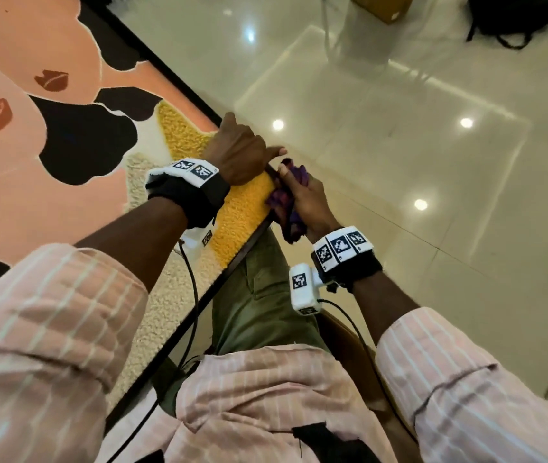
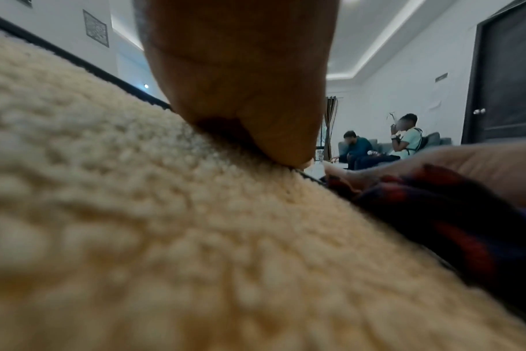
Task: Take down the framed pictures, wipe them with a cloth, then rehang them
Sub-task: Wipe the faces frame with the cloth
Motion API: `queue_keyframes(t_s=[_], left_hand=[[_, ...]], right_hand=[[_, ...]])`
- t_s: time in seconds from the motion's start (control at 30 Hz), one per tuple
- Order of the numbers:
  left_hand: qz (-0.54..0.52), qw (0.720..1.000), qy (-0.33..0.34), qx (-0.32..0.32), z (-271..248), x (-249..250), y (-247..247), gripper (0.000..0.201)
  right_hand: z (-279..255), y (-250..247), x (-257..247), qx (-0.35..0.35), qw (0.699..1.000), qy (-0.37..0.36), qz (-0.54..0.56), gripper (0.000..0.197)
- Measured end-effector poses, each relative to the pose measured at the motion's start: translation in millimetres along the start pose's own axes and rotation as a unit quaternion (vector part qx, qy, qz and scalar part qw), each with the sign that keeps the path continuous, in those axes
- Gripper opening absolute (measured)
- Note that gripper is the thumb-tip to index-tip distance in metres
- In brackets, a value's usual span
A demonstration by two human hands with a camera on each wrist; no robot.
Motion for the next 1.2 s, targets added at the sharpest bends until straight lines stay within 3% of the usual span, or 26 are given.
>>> queue_keyframes(t_s=[0.17, 0.27, 0.37, 0.43, 0.6, 0.77, 0.9, 1.03, 1.1, 1.2], left_hand=[[-0.098, 0.992, -0.080, 0.000, 15, -8, -6, 0.084], [-0.095, 0.993, -0.072, -0.020, 13, -7, -5, 0.087], [-0.136, 0.988, -0.076, 0.003, 19, -12, -12, 0.084], [-0.146, 0.985, -0.091, 0.016, 28, -18, -16, 0.084], [-0.130, 0.988, -0.079, -0.025, 26, -18, -9, 0.096], [-0.151, 0.985, -0.089, -0.007, 32, -25, -20, 0.089], [-0.143, 0.985, -0.088, -0.029, 27, -21, -14, 0.088], [-0.151, 0.983, -0.099, -0.042, 27, -27, -19, 0.098], [-0.175, 0.978, -0.109, -0.036, 32, -34, -23, 0.097], [-0.182, 0.976, -0.115, -0.039, 36, -36, -19, 0.092]], right_hand=[[-24, 18, 15, 0.155, 0.982, 0.054, 0.095, 0.043], [-30, 19, 1, 0.145, 0.969, 0.096, 0.173, 0.033], [-22, 15, -19, 0.145, 0.960, 0.086, 0.224, 0.032], [-33, 25, -10, 0.135, 0.962, 0.097, 0.217, 0.033], [-60, 40, 12, 0.086, 0.970, 0.142, 0.180, 0.040], [-29, 31, -19, 0.160, 0.963, 0.115, 0.183, 0.032], [-77, 53, 12, 0.117, 0.964, 0.165, 0.170, 0.029], [-43, 42, -9, 0.091, 0.962, 0.153, 0.206, 0.036], [-21, 35, -24, 0.111, 0.962, 0.128, 0.214, 0.044], [-47, 48, -4, 0.128, 0.966, 0.142, 0.175, 0.031]])
Point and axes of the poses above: each hand's wrist, its own z-axis towards the middle knuckle, its own y-axis out of the palm, x = y × z, the point moved 2 cm from there along z, towards the middle knuckle, and after that the axes turned 4 degrees about z, right-handed, at the moved point
